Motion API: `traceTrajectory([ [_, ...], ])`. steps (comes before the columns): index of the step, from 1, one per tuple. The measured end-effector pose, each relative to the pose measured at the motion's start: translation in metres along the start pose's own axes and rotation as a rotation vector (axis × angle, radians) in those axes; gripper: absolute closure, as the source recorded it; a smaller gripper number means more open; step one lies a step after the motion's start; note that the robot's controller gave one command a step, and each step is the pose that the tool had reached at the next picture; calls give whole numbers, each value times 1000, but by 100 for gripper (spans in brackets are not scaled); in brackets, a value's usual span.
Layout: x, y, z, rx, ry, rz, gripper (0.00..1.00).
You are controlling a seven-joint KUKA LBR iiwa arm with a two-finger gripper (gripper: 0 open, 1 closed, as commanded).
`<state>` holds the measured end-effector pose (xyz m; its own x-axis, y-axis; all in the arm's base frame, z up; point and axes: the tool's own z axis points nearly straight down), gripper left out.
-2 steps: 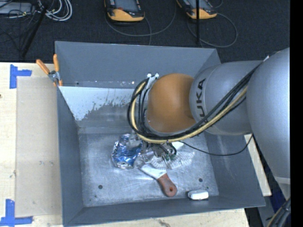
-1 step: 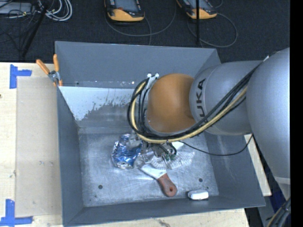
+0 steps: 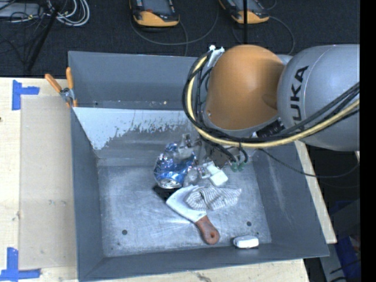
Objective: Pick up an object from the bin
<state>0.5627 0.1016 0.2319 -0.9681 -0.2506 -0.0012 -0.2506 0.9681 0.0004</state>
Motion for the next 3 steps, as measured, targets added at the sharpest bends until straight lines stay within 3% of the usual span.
traceTrajectory([
  [2,9,-7,13,0,-4,-58,100],
  [3,42,-16,32,-1,3,-288,100],
])
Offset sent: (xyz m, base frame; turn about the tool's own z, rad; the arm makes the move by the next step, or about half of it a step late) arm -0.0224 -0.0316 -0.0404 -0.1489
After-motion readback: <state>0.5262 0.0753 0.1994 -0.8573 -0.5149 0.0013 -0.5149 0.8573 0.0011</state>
